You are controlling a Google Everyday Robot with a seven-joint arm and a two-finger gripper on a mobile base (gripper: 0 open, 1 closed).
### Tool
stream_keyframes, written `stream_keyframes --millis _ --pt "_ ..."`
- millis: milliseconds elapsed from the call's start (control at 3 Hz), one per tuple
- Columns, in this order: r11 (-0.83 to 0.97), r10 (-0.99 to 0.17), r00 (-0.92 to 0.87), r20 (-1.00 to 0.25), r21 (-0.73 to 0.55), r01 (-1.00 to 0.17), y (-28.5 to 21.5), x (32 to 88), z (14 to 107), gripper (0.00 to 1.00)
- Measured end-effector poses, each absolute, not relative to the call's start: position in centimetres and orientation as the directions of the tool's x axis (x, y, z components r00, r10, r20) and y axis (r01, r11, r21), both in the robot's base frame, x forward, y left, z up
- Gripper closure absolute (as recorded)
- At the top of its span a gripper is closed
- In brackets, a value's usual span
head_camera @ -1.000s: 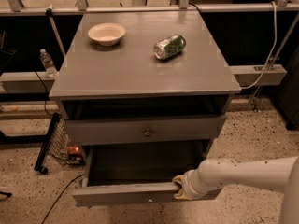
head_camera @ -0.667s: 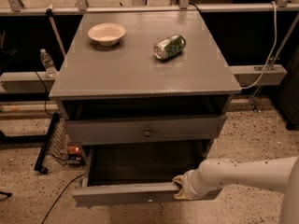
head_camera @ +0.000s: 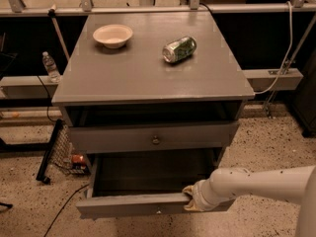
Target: Open middle drawer
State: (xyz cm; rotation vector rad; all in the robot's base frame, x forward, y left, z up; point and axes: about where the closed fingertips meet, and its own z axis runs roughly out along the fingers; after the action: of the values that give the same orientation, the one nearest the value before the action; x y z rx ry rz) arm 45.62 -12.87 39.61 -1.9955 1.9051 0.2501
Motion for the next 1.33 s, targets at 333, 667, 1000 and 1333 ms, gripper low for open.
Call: stream_keyframes --millis 333,667,1000,1333 --pt "-0.018 -0.924 0.071 -0.375 -0.142 -0.990 -12.87 45.62 39.61 1.00" --pt "-0.018 -0.924 0.071 -0.375 -0.142 -0.990 -12.87 45.61 39.61 1.00" --pt "-0.018 -0.924 0.071 -0.375 -0.142 -0.990 -12.87 45.61 39.61 1.00" --pt "-0.018 -0.924 0.070 -0.375 -0.142 -0.990 -12.87 45.61 39.61 1.00"
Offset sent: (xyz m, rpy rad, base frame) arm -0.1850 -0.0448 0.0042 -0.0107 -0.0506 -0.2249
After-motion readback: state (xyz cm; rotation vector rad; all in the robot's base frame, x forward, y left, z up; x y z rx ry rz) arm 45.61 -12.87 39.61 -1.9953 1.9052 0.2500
